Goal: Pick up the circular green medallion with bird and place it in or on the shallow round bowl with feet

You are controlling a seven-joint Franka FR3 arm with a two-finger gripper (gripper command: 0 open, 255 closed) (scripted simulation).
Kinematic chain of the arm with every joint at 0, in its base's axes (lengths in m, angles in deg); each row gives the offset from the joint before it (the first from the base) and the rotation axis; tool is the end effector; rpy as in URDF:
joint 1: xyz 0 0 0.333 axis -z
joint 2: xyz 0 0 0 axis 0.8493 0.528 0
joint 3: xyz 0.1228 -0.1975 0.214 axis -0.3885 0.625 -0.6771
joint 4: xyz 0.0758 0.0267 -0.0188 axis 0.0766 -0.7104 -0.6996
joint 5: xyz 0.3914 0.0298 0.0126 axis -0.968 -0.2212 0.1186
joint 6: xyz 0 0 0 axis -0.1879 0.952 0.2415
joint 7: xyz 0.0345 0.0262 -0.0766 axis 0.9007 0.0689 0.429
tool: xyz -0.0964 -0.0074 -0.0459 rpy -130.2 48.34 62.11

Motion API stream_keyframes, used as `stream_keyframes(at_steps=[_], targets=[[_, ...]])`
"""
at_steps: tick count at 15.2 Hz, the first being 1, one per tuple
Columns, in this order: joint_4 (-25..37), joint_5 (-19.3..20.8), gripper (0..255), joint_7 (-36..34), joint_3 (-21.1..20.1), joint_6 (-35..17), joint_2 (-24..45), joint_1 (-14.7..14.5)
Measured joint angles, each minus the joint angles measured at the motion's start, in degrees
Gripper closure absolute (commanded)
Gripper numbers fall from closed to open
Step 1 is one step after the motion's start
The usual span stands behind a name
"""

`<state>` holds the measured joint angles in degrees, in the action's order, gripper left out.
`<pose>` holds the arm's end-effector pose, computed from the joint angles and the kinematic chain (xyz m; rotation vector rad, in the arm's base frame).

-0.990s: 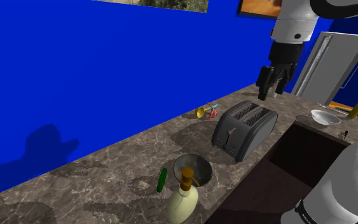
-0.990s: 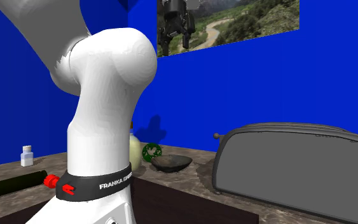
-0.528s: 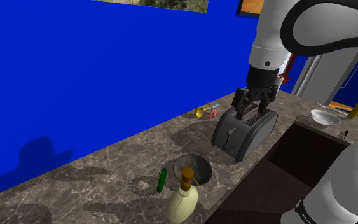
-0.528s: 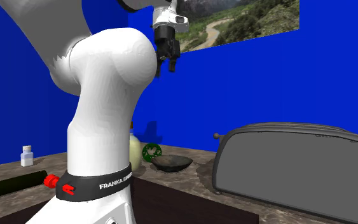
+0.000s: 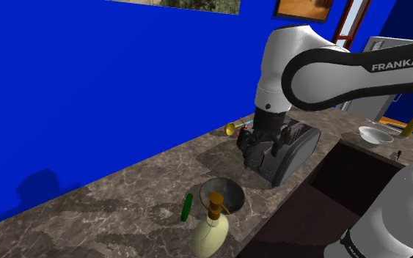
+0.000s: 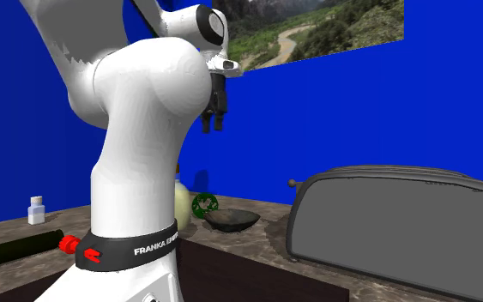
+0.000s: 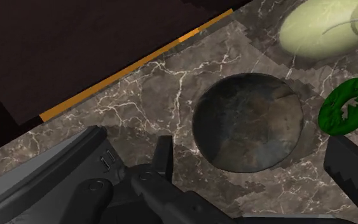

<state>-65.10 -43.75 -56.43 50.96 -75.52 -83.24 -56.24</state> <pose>0.3365 0.1376 0.4572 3.0337 -0.7345 -0.0680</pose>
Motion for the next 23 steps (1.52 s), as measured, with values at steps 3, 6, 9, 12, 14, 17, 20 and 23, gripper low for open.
stream_keyframes(at_steps=[3, 6, 9, 12, 14, 17, 20, 23], targets=[[-0.43, -1.31, 0, -5.25, -3.58, -5.8, 4.75, 0.65], [0.23, -1.66, 0, -11.13, -7.54, -11.78, 10.81, 1.73], [2.03, -0.38, 0, -17.52, -11.29, -17.4, 17.73, 3.33], [4.39, 3.15, 0, -24.78, -14.6, -22.88, 25.58, 5.27], [6.27, 6.83, 0, -30.5, -16.28, -26.18, 31.15, 6.24], [10.08, 13.96, 0, -39.88, -17.08, -29.78, 39.68, 6.32], [15.05, 22.46, 0, -49.68, -14.86, -32.72, 49.14, 3.9], [18.64, 27.45, 0, -55.96, -11.83, -34.69, 55.39, 0.96]])
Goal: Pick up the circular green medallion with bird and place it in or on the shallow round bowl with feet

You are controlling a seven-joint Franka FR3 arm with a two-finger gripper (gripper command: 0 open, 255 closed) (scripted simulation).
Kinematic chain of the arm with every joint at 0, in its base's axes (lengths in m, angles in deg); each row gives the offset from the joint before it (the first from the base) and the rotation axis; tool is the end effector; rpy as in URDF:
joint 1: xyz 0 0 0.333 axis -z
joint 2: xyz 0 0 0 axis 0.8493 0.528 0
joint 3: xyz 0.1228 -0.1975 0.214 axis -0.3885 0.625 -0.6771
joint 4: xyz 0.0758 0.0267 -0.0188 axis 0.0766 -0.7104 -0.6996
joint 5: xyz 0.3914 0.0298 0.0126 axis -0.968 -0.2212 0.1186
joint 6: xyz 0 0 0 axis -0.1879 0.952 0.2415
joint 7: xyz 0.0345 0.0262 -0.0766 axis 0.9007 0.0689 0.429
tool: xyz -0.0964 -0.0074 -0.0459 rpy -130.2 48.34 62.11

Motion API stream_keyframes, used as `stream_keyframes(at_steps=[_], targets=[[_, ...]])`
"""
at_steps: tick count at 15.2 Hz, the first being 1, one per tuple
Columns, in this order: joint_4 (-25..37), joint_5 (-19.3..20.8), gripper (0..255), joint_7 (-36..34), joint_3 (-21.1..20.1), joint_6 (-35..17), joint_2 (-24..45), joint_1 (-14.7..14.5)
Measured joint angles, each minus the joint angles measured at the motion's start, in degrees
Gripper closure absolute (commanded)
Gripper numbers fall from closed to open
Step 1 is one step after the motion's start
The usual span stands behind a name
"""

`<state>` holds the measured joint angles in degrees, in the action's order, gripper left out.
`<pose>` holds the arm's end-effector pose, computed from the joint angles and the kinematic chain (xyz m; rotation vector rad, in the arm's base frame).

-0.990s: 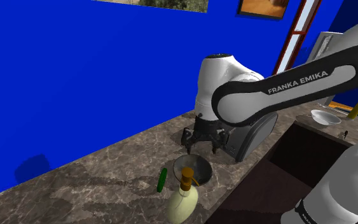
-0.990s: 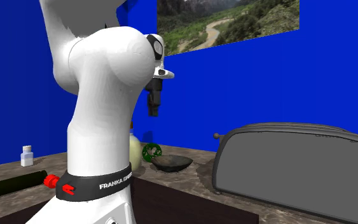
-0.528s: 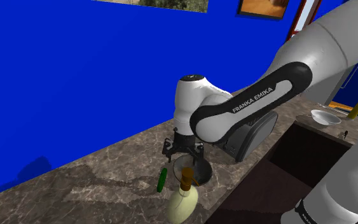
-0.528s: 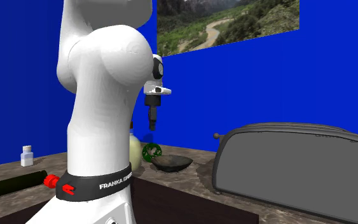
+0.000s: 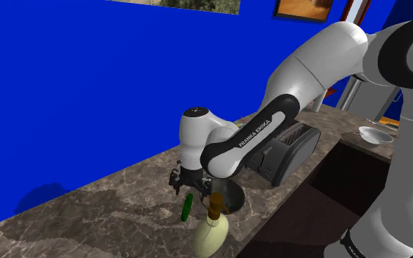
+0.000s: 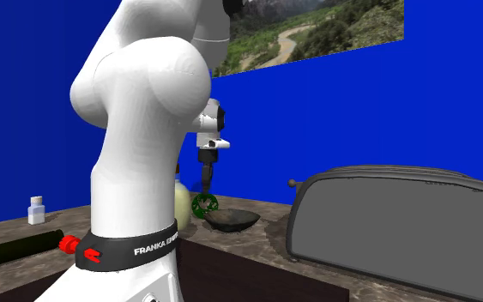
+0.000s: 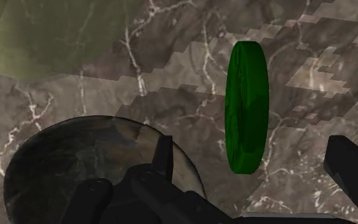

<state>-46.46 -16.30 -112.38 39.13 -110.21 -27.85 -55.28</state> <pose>0.4738 0.2772 0.2441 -2.7822 1.4067 0.0375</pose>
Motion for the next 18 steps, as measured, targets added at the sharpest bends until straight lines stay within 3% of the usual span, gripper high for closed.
stream_keyframes(at_steps=[7, 14, 15, 18], targets=[[1.43, 4.48, 0, -3.93, 3.2, -3.5, 5.44, -3.0], [1.49, 5.04, 0, -4.23, 3.66, -4.07, 6.1, -3.28], [1.49, 5.04, 255, -4.23, 3.66, -4.07, 6.1, -3.28], [1.49, 5.04, 255, -4.23, 3.66, -4.07, 6.1, -3.28]])
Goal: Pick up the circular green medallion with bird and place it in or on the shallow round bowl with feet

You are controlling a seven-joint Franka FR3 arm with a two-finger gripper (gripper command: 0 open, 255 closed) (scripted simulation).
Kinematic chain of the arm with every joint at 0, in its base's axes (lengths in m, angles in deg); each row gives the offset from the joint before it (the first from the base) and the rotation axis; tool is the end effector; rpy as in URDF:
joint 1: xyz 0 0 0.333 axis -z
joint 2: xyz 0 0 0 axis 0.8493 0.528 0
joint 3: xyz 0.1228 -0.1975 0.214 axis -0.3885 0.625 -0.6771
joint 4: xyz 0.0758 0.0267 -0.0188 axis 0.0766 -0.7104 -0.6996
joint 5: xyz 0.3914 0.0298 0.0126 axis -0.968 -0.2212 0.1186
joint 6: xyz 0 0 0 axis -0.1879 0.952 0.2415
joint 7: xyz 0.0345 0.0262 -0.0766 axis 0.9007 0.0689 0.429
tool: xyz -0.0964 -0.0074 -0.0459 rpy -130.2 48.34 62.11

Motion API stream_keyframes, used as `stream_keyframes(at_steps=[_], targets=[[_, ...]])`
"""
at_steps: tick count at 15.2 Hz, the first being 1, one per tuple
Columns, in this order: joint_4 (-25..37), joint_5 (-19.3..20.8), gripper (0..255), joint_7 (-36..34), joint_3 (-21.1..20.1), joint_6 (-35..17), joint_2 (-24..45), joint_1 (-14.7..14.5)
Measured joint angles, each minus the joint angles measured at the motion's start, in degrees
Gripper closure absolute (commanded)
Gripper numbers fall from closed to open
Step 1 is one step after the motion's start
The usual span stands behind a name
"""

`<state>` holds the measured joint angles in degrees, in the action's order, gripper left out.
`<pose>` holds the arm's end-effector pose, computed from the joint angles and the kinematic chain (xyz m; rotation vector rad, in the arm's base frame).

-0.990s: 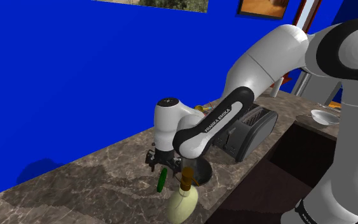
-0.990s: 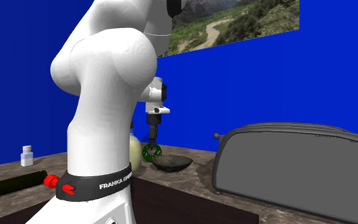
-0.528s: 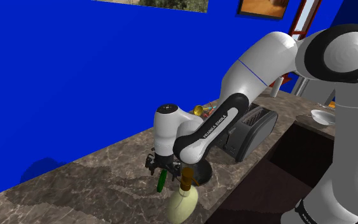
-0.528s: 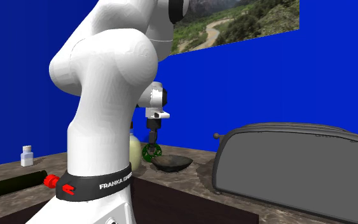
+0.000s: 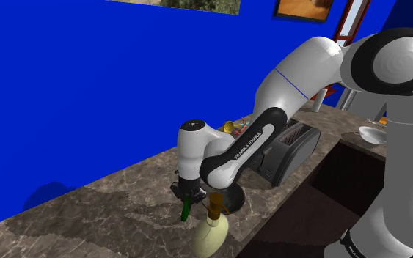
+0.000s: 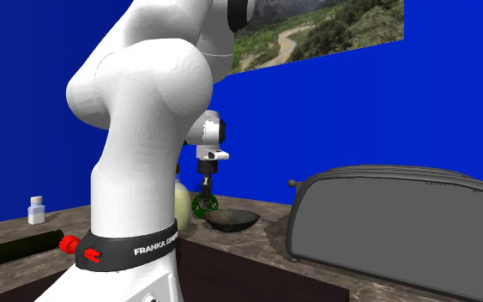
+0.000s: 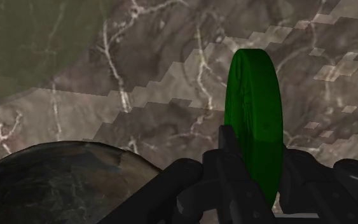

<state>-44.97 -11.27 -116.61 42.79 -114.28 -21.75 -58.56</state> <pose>0.4773 0.2825 0.2027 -2.7736 1.4219 0.0350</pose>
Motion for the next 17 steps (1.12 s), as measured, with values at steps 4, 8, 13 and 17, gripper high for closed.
stream_keyframes(at_steps=[4, 8, 13, 17], targets=[[-0.03, 0.0, 255, 0.0, 0.0, 0.05, -0.02, 0.01], [-0.07, -0.25, 255, 0.19, -0.2, 0.27, -0.32, 0.19], [-0.08, -2.87, 255, 1.86, -2.22, 2.98, -3.37, 1.64], [-0.12, -5.18, 255, 3.4, -3.76, 5.22, -6.01, 2.87]])
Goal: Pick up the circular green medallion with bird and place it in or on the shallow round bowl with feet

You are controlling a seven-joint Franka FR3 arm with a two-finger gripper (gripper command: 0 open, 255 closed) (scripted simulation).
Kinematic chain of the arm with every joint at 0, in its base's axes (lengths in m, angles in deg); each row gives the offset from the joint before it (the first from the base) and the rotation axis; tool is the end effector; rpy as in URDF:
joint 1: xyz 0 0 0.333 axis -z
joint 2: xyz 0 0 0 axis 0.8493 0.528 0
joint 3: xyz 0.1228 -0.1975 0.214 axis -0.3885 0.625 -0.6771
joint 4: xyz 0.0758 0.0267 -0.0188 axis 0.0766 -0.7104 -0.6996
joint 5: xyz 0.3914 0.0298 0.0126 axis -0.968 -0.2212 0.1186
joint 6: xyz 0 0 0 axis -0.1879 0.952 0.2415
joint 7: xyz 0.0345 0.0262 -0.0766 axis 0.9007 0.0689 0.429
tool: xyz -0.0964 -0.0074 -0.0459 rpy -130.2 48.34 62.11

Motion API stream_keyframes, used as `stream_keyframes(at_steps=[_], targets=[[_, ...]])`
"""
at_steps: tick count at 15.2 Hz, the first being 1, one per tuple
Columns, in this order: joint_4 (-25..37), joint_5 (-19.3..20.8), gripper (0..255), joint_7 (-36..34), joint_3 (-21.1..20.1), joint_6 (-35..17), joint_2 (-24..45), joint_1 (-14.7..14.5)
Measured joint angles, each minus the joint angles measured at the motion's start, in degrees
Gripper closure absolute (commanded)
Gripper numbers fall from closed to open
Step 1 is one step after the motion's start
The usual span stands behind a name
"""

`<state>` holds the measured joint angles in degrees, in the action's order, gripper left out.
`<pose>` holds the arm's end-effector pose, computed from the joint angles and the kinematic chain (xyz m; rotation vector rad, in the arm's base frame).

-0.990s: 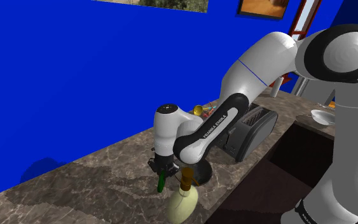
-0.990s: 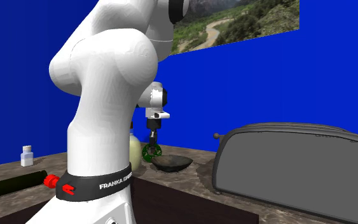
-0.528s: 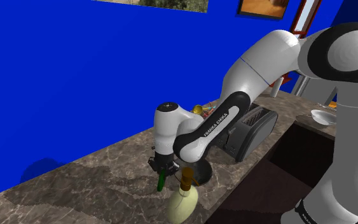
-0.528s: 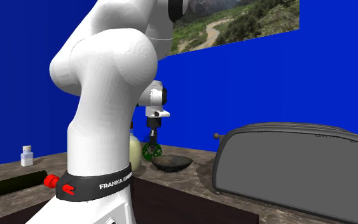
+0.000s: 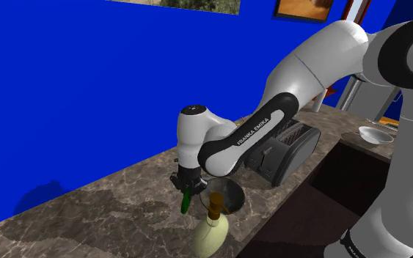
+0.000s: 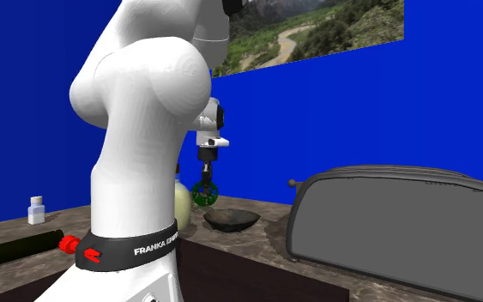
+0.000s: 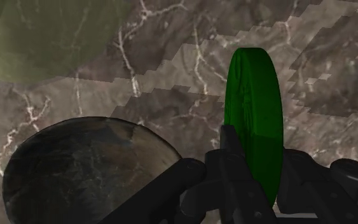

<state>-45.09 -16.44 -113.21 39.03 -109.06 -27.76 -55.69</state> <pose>0.4781 0.2829 0.2507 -2.7732 1.4219 0.0341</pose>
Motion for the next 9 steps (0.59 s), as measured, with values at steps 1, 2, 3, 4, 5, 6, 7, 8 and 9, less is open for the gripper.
stream_keyframes(at_steps=[1, 2, 3, 4, 5, 6, 7, 8, 9], targets=[[-0.07, -0.74, 255, 0.5, -0.46, 0.67, -0.86, 0.38], [0.12, -1.23, 255, 0.9, -0.72, 1.27, -1.35, 0.64], [-0.16, -1.85, 255, 1.27, -1.09, 1.65, -2.13, 0.94], [-0.19, -2.45, 255, 1.79, -1.38, 2.18, -2.8, 1.29], [-0.04, -3.01, 255, 2.03, -1.71, 2.85, -3.42, 1.44], [0.23, -3.57, 255, 2.31, -2.02, 3.59, -4.0, 1.58], [0.42, -4.21, 255, 2.79, -2.32, 4.34, -4.68, 1.85], [0.52, -4.71, 255, 3.09, -2.55, 4.89, -5.24, 2.02], [0.78, -5.08, 255, 3.35, -2.71, 5.45, -5.61, 2.15]])
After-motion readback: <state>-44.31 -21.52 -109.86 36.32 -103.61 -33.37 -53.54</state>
